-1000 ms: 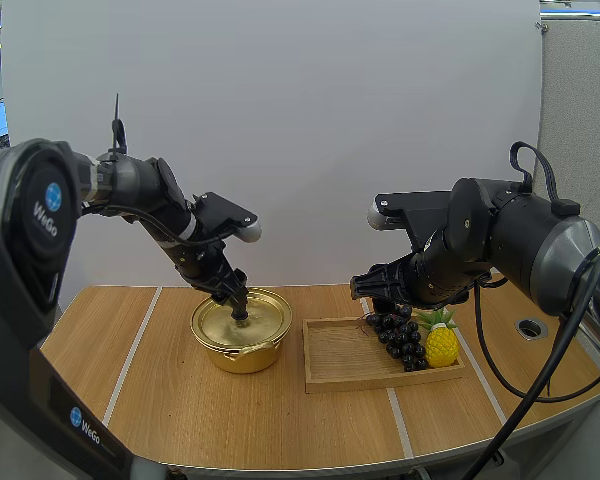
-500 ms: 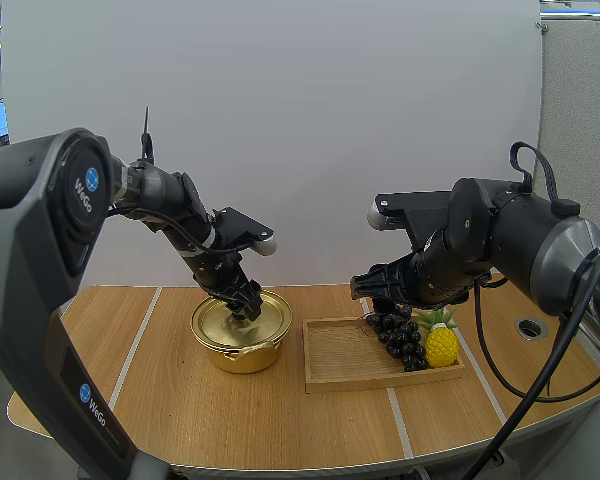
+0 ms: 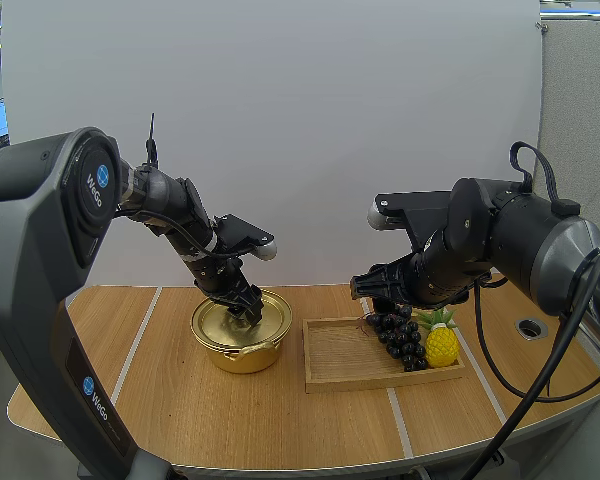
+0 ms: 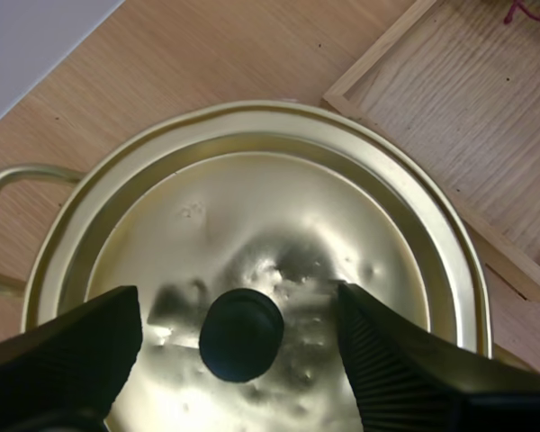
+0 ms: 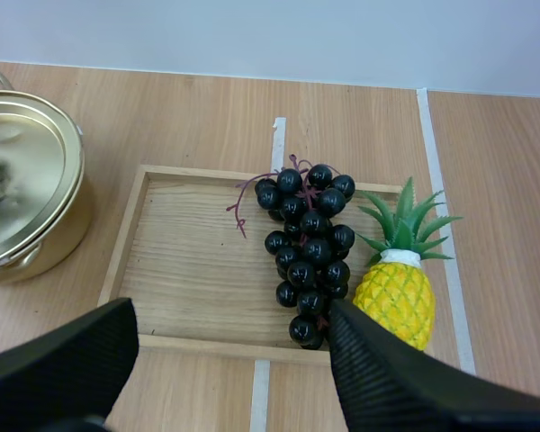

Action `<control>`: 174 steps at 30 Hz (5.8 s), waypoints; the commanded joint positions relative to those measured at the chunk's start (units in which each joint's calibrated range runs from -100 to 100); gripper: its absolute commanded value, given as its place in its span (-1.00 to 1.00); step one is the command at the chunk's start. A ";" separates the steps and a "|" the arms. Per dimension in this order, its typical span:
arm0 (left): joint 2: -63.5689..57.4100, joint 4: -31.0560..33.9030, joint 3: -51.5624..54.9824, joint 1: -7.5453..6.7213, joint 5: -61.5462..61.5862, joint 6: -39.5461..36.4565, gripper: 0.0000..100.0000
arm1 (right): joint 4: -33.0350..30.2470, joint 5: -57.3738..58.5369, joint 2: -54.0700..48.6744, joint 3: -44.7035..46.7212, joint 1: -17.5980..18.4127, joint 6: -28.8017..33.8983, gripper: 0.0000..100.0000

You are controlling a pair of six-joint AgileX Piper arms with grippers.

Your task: Open the pot, put the grape inside, and close it

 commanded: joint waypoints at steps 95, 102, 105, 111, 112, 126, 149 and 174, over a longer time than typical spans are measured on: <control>-34.52 9.03 -57.50 -0.17 -12.97 -13.21 -1.00 | 5.28 -16.26 35.20 -11.38 -6.10 -11.29 1.00; -34.52 9.03 -57.50 -0.17 -12.97 -13.21 -1.00 | 5.75 -19.31 40.48 -11.38 -6.10 -11.73 1.00; -34.52 9.03 -57.50 -0.17 -12.97 -13.21 -1.00 | 5.75 -20.86 41.11 -11.38 -6.10 -11.84 1.00; -34.52 9.03 -57.50 -0.17 -12.97 -13.21 -1.00 | 5.88 -21.50 43.33 -13.07 -5.86 -11.84 1.00; -34.52 9.03 -57.50 -0.17 -12.97 -13.21 -1.00 | 5.88 -21.50 43.64 -13.39 -5.86 -11.84 1.00; -34.52 9.03 -57.50 -0.17 -12.97 -13.21 -1.00 | 8.79 -25.33 50.93 -13.58 -5.80 -14.48 1.00; -34.52 9.03 -57.50 -0.17 -12.97 -13.21 -1.00 | 8.79 -30.94 57.27 -13.69 -5.40 -15.15 0.79; -34.52 9.03 -57.50 -0.17 -12.97 -13.21 -1.00 | 10.40 -27.54 36.64 -13.69 -5.40 -15.15 -1.00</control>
